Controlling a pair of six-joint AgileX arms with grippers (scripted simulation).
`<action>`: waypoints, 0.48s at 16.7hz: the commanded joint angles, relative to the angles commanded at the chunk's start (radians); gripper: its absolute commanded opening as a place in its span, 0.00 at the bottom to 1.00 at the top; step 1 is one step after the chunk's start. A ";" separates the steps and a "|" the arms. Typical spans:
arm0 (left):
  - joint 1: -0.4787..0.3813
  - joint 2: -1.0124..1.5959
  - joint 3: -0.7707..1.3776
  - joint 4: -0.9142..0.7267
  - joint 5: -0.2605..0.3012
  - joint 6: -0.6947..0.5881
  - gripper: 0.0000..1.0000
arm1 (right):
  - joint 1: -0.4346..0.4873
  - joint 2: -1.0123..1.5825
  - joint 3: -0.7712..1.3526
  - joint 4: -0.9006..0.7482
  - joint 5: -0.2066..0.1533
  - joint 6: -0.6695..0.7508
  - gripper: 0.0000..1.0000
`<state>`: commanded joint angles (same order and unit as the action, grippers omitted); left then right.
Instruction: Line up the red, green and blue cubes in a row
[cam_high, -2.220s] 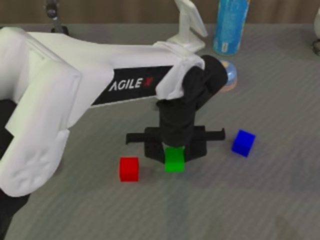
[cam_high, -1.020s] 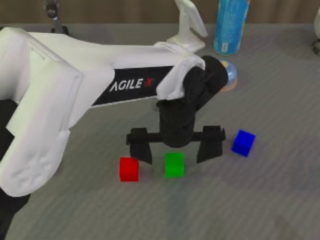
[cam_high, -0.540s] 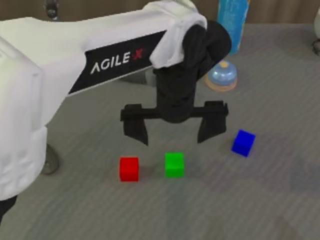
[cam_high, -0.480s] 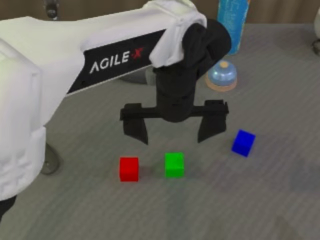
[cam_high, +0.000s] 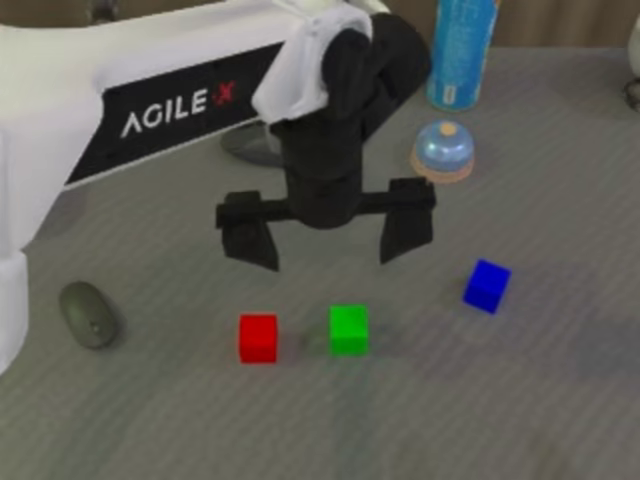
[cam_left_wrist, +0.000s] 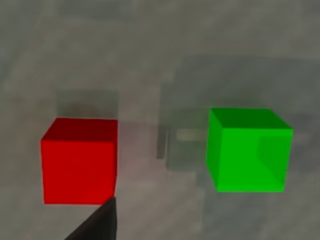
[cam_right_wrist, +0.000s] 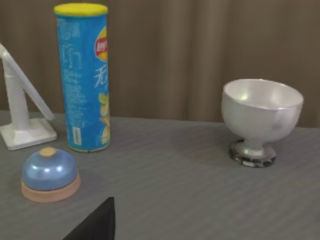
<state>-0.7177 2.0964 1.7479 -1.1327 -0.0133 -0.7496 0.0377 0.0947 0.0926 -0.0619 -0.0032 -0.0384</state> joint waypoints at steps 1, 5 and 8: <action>0.022 -0.050 -0.046 0.031 -0.002 0.012 1.00 | 0.012 0.050 0.048 -0.031 0.000 -0.019 1.00; 0.144 -0.331 -0.307 0.189 -0.009 0.081 1.00 | 0.072 0.338 0.290 -0.188 0.001 -0.116 1.00; 0.257 -0.607 -0.564 0.330 -0.012 0.159 1.00 | 0.126 0.648 0.509 -0.338 0.003 -0.205 1.00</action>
<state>-0.4607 1.4895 1.1840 -0.8023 -0.0257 -0.5907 0.1640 0.7426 0.6018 -0.4001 -0.0004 -0.2437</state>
